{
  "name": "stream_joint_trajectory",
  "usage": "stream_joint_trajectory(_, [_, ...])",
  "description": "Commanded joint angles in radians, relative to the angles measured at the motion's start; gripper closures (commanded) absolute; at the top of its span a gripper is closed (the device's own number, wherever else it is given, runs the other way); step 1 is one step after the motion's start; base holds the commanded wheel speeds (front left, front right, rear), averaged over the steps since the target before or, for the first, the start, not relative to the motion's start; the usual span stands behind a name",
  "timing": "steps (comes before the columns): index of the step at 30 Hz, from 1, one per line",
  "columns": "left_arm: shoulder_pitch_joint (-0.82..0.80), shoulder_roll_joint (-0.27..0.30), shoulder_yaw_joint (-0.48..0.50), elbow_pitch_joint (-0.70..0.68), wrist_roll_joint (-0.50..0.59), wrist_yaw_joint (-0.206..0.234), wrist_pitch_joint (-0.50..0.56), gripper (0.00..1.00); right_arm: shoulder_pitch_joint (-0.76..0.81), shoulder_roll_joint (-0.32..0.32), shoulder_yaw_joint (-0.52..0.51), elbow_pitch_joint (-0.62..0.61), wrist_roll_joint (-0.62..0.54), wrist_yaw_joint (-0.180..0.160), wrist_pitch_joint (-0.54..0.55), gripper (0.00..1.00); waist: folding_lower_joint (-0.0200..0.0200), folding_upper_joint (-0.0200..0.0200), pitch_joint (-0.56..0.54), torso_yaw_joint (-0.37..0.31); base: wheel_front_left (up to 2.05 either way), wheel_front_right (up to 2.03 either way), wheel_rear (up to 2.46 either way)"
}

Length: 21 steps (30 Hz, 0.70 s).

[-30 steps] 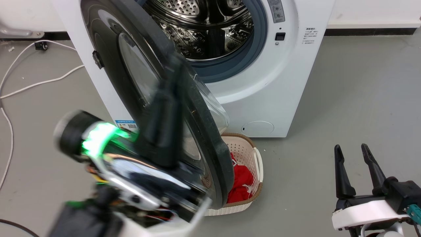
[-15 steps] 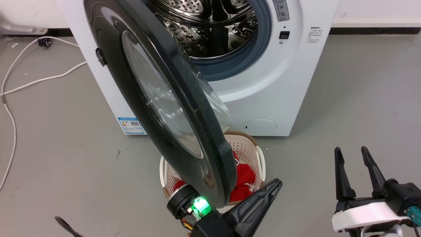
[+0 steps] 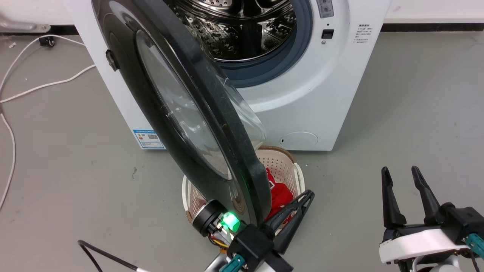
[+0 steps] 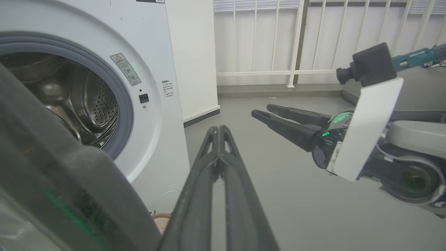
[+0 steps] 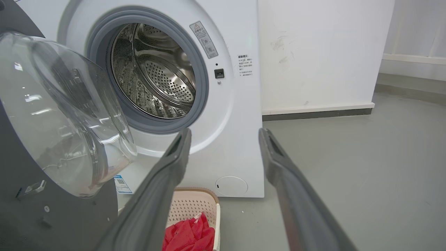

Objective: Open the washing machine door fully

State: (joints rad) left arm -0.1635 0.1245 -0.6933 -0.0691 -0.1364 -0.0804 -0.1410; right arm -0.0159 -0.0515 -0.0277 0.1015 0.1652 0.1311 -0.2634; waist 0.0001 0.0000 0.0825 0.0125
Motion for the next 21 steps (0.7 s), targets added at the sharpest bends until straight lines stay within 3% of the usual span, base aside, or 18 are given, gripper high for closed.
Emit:
stream_joint_trajectory(1, [-0.025,-0.012,0.012,0.025,-0.007,0.014,-0.017,1.0,-0.016,0.003,-0.001,0.002,0.008,-0.001,-0.002,0.0,-0.0001,0.0,0.005,-0.004,0.0,0.0,0.0])
stream_joint_trajectory(12, [-0.1,-0.055,0.038,0.155,-0.04,0.059,-0.062,1.0,-0.023,0.003,0.009,0.016,0.022,-0.001,-0.002,0.0,-0.0001,0.0,0.009,-0.019,0.0,0.0,0.0])
stream_joint_trajectory(21, [-0.087,-0.042,0.072,0.199,-0.062,0.102,-0.076,1.0,-0.019,0.003,0.014,0.019,0.037,-0.001,-0.002,0.0,-0.0001,0.0,0.004,-0.021,0.0,0.0,0.0])
